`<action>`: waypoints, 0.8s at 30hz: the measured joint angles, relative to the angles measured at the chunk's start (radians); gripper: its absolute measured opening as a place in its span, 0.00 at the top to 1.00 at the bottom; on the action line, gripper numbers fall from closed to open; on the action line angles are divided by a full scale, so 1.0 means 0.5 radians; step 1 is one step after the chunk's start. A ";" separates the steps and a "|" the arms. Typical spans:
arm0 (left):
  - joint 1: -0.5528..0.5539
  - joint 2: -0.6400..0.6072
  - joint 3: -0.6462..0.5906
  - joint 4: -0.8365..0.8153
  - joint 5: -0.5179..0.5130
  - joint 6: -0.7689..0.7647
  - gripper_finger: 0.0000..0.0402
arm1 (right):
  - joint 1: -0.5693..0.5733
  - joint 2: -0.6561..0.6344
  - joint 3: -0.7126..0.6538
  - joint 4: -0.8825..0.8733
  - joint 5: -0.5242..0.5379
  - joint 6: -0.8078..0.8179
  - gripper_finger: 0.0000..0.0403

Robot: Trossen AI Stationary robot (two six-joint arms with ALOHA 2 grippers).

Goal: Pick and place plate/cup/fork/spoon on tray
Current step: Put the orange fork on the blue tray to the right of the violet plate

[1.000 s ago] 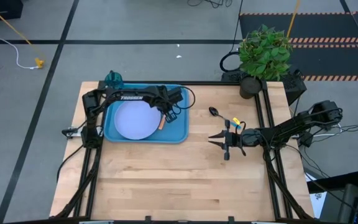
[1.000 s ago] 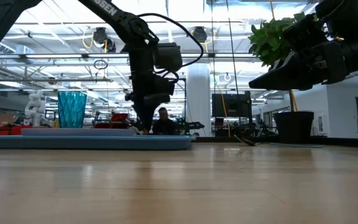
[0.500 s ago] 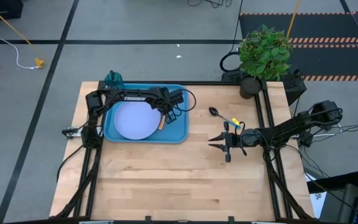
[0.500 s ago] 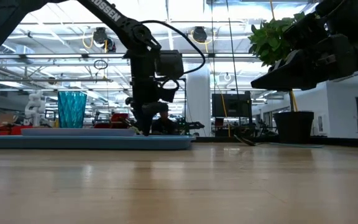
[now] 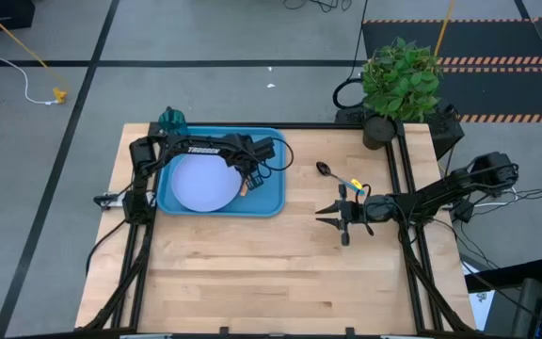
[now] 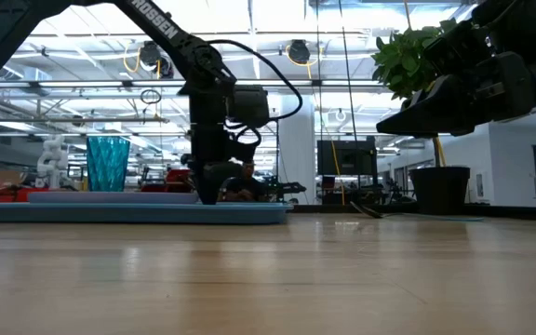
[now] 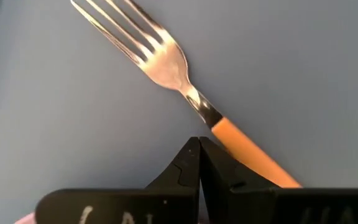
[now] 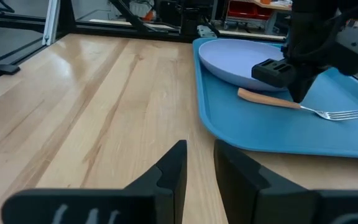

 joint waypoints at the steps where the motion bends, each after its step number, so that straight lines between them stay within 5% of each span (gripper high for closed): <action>1: -0.004 0.000 -0.015 0.003 0.013 -0.005 0.99 | 0.000 0.000 0.000 0.000 -0.007 0.000 0.83; 24: -0.155 -0.017 -0.025 -0.017 0.179 -0.107 0.99 | 0.000 0.000 0.000 0.001 -0.052 -0.023 0.83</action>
